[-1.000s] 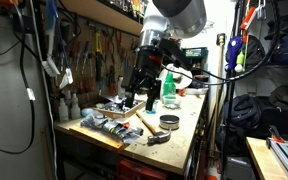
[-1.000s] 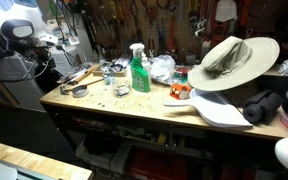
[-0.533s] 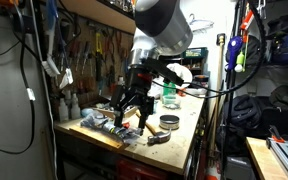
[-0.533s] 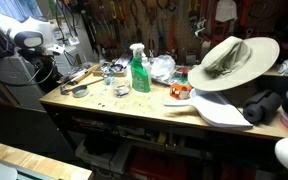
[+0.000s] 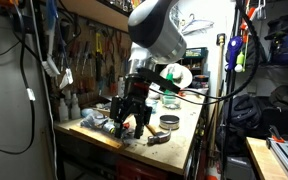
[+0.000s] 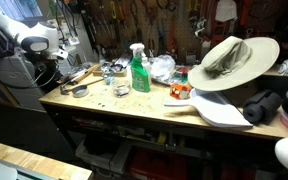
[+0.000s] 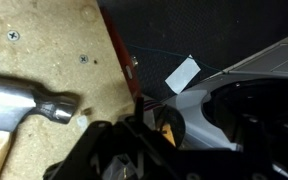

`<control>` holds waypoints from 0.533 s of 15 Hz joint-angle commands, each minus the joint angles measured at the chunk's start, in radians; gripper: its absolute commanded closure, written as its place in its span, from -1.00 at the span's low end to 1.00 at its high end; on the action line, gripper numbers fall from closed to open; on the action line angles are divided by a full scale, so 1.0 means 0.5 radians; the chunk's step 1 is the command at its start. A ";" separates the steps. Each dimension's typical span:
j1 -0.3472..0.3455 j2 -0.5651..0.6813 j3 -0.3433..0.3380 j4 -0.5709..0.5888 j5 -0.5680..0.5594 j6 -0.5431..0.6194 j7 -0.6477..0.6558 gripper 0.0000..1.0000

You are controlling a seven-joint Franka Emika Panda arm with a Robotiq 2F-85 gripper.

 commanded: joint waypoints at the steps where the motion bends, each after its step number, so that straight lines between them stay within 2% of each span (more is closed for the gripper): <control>1: -0.017 0.054 0.018 0.037 0.037 0.014 0.033 -0.26; 3: -0.020 0.072 0.017 0.051 0.045 0.021 0.051 -0.30; 4: -0.021 0.079 0.014 0.055 0.039 0.028 0.067 -0.27; 5: -0.022 0.085 0.014 0.060 0.040 0.031 0.078 -0.14; 8: -0.024 0.114 0.008 0.086 0.015 0.023 0.137 -0.13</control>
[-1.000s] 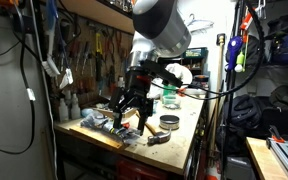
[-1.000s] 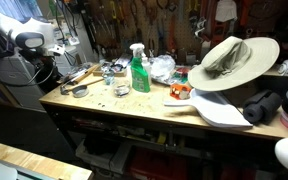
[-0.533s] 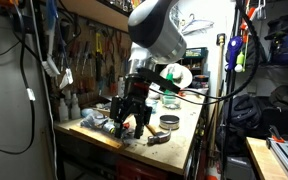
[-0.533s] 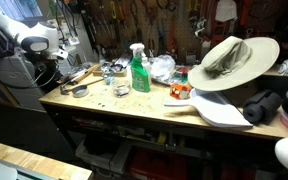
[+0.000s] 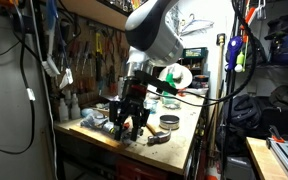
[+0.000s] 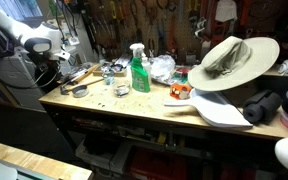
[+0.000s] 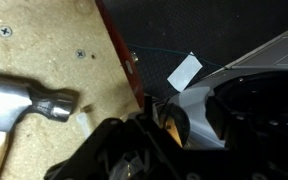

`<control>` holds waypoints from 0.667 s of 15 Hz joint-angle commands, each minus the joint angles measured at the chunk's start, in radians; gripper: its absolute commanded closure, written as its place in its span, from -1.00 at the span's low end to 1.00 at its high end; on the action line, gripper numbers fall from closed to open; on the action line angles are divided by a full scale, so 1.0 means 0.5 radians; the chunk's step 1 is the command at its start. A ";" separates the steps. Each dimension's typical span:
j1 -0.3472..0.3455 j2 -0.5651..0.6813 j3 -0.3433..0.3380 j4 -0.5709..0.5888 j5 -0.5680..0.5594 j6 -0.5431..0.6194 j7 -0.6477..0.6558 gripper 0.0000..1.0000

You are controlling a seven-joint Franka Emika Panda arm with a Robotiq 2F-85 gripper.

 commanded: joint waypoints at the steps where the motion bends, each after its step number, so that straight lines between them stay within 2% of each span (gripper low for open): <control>1: -0.008 0.053 0.008 0.035 0.013 0.024 0.079 -0.07; 4: -0.013 0.082 0.009 0.061 0.020 0.023 0.103 0.28; 5: -0.015 0.094 0.008 0.070 0.019 0.025 0.113 0.25; 9: -0.014 0.128 0.005 0.101 0.004 0.016 0.158 0.60; 10: -0.013 0.135 0.003 0.104 -0.002 0.016 0.170 0.55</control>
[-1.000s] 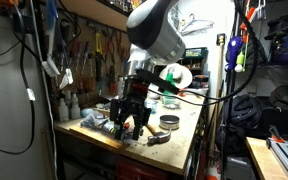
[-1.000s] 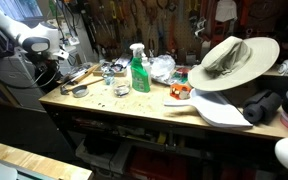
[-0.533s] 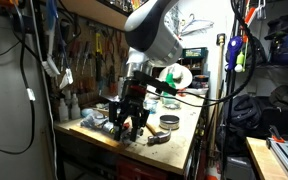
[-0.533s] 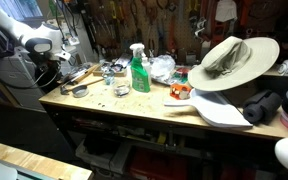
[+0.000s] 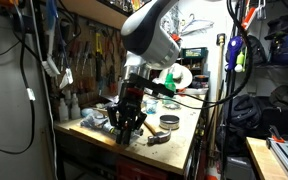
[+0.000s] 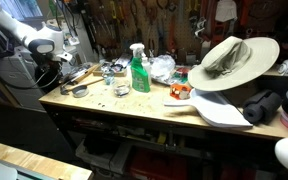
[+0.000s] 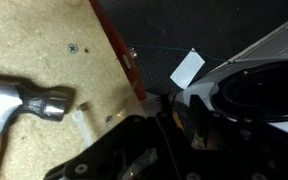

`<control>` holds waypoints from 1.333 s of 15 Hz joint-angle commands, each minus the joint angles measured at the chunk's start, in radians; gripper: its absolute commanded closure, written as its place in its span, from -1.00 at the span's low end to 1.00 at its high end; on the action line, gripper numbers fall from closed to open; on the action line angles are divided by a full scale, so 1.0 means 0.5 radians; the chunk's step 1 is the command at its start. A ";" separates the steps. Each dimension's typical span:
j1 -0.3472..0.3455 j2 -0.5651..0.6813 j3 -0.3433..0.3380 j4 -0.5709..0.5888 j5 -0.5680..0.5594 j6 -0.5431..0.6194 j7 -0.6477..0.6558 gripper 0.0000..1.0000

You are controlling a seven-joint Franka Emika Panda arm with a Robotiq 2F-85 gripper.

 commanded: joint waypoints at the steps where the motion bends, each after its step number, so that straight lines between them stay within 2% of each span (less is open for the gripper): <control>1: -0.001 0.049 0.004 0.030 -0.008 0.011 0.070 0.71; 2: 0.002 0.057 0.003 0.034 -0.018 0.010 0.084 0.65; 5: 0.004 0.080 0.001 0.045 -0.028 0.006 0.111 0.68; 7: 0.003 0.082 0.001 0.044 -0.027 0.008 0.116 0.91; 9: -0.003 0.070 0.005 0.037 -0.017 -0.004 0.103 1.00; 17: 0.041 -0.076 0.028 -0.082 -0.112 -0.140 0.141 0.98; 20: 0.077 -0.157 0.027 -0.153 -0.223 -0.226 0.267 0.98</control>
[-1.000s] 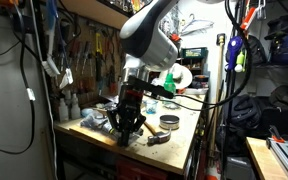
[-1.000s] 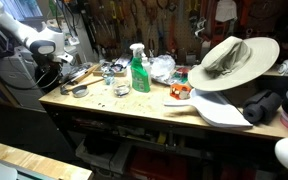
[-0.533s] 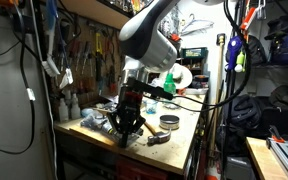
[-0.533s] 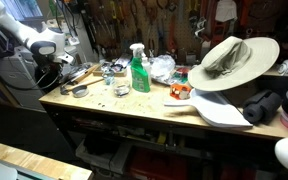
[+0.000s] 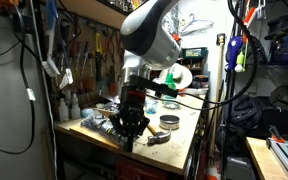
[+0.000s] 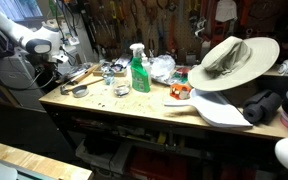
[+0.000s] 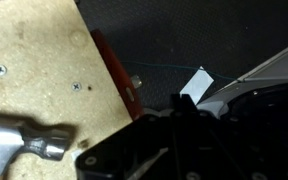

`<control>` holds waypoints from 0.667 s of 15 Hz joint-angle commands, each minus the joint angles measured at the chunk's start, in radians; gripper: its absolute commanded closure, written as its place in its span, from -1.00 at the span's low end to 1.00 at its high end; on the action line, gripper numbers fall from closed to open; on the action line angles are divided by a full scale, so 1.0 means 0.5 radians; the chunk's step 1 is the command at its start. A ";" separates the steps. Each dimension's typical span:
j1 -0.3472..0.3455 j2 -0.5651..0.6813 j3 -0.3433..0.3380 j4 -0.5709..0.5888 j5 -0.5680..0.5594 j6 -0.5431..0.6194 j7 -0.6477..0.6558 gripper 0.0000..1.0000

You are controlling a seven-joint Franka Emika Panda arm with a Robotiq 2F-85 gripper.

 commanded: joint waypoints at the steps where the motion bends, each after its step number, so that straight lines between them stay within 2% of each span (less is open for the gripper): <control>1: 0.054 -0.168 -0.008 -0.158 -0.185 -0.094 0.222 0.98; 5: 0.074 -0.288 -0.003 -0.252 -0.350 -0.172 0.408 0.98; 10: 0.089 -0.445 0.024 -0.357 -0.471 -0.315 0.484 0.98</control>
